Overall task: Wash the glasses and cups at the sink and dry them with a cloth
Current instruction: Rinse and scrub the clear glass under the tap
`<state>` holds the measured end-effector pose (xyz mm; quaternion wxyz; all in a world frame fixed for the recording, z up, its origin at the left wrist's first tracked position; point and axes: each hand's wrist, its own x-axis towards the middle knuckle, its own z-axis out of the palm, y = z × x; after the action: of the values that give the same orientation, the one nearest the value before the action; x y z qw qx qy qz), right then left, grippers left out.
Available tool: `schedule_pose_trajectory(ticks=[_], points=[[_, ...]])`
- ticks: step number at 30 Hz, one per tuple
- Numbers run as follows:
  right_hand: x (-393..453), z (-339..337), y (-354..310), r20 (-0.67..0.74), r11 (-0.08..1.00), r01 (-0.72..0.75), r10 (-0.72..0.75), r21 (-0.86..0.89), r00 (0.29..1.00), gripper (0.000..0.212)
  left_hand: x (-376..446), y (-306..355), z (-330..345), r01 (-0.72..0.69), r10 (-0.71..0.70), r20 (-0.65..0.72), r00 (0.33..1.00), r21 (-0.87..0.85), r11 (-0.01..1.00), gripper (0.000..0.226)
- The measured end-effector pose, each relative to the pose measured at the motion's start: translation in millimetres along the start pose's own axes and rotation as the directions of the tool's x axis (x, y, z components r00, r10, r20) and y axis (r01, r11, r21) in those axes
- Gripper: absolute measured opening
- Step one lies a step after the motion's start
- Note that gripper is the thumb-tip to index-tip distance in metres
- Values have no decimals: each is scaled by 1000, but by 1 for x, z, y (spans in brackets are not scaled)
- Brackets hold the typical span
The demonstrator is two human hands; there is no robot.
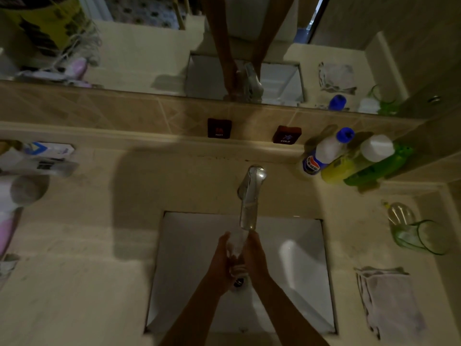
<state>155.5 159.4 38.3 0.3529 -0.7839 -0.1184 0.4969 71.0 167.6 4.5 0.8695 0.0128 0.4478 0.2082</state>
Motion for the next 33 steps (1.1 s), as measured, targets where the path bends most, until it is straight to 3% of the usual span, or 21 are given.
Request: schedule_pose_trajectory(ticks=[2, 5, 8, 12, 13, 16, 18, 21, 23, 26, 28, 29, 33], points=[[1, -9, -10, 90, 995, -55, 47, 89, 995, 30, -3, 3, 2, 13, -12, 8, 1000, -62, 998, 76], [1, -19, -16, 252, 998, -37, 48, -52, 967, 33, -1, 3, 0, 18, -16, 23, 1000, -92, 996, 71], [-8, -14, -9, 262, 993, 81, -57, -84, 963, 32, 6, 3, -1, -35, 33, -101, 994, -19, 999, 72], [-23, -15, 7, 148, 990, 136, -128, -41, 981, 25, 3, 11, 7, 141, -151, -80, 985, -122, 982, 56], [-23, -18, 14, 172, 988, 147, -140, -34, 975, 31, 3, 12, 8, 166, -175, -34, 984, -181, 969, 56], [-15, -25, 37, 227, 953, 233, -188, -195, 956, 93, 4, 16, 9, 184, -193, 1, 981, -297, 937, 56], [-6, -25, 46, 249, 899, 297, -223, -323, 943, 103, 1, 17, 12, 192, -211, -19, 977, -339, 921, 53], [0, -24, 47, 273, 832, 380, -287, -405, 918, 88, 1, 17, 13, 200, -227, -42, 973, -336, 920, 42], [1, -22, 42, 251, 772, 410, -327, -485, 911, 90, 2, 16, 14, 191, -226, -87, 970, -296, 936, 45], [-1, -18, 26, 213, 650, 404, -355, -643, 910, 95, 9, 15, 14, 123, -160, -217, 963, -173, 977, 38], [-5, -15, 13, 184, 585, 371, -355, -721, 917, 82, 12, 16, 16, 128, -164, -229, 960, -165, 978, 39], [-5, -14, 10, 156, 592, 340, -340, -731, 928, 72, 12, 16, 17, 142, -179, -213, 960, -180, 973, 41], [8, -14, -6, 28, 824, 101, -104, -558, 994, 31, 10, 13, 19, 184, -205, -192, 960, -124, 975, 45]])
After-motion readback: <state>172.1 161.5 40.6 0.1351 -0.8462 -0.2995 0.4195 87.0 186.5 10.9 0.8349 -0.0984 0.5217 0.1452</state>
